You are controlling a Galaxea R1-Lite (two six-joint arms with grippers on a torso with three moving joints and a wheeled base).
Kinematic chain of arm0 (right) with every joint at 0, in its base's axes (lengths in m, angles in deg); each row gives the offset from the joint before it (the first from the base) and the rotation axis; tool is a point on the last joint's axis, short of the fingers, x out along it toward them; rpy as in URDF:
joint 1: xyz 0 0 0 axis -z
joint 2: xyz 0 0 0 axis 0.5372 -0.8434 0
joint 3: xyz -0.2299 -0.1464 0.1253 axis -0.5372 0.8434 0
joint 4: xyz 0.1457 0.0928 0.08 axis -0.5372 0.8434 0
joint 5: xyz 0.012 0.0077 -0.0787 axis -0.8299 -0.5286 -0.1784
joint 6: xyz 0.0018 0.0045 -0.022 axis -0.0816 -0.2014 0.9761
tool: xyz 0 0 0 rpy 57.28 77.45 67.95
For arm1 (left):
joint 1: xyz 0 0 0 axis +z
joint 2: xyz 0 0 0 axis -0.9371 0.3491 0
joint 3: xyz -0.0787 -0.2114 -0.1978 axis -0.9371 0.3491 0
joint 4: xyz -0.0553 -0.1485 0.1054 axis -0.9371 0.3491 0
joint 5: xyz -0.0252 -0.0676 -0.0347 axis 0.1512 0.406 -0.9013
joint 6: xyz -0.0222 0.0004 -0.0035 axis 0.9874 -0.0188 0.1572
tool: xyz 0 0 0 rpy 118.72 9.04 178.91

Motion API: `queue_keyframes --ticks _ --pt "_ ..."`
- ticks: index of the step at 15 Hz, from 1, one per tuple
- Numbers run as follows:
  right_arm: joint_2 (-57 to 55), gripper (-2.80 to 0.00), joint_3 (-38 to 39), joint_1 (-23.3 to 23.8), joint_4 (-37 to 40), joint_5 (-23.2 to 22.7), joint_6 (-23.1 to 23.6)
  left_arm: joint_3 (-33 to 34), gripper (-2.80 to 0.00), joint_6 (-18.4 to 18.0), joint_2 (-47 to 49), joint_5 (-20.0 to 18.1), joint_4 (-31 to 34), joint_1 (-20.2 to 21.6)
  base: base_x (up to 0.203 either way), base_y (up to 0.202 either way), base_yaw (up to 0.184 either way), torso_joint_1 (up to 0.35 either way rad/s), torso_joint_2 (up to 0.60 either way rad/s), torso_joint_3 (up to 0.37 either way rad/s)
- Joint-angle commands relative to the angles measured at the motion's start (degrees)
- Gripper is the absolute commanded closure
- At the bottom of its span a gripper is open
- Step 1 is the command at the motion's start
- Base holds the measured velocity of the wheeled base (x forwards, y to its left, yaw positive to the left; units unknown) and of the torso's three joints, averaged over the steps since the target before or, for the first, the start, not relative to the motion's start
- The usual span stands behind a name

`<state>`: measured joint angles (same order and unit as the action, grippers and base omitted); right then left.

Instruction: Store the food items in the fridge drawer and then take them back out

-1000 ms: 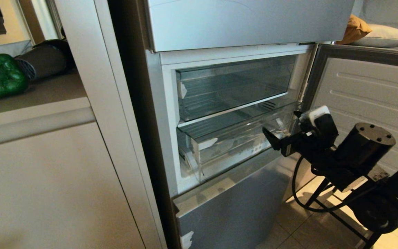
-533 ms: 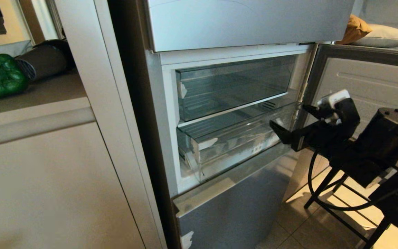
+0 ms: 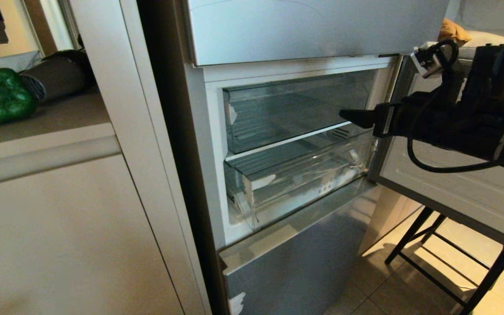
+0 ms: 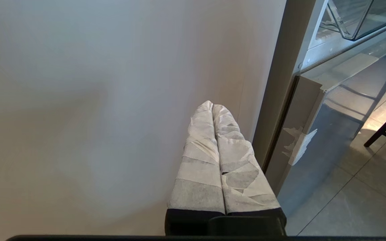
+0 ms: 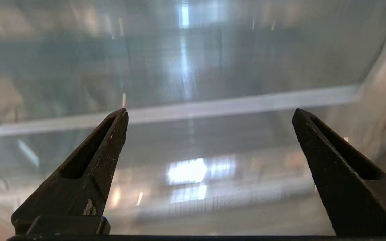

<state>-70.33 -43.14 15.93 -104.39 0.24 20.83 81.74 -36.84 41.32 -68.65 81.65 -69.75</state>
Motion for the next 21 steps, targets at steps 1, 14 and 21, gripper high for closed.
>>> queue_keyframes --ticks 1,14,21 --pt "1.6 -2.8 -0.6 0.1 3.6 0.0 -0.2 0.4 0.0 0.0 0.0 0.0 0.0 0.0 0.0 0.0 0.0 0.0 0.0 0.0" --pt "41.6 -2.8 19.0 -6.3 37.6 5.5 -1.8 0.4 0.0 0.0 0.0 0.0 0.0 0.0 0.0 0.0 0.0 0.056 -0.16 -0.1" --pt "46.1 -2.8 23.6 -6.3 37.6 5.0 -1.5 0.4 0.0 0.0 0.0 0.0 0.0 0.0 0.0 0.0 0.0 0.232 -0.59 -0.363"
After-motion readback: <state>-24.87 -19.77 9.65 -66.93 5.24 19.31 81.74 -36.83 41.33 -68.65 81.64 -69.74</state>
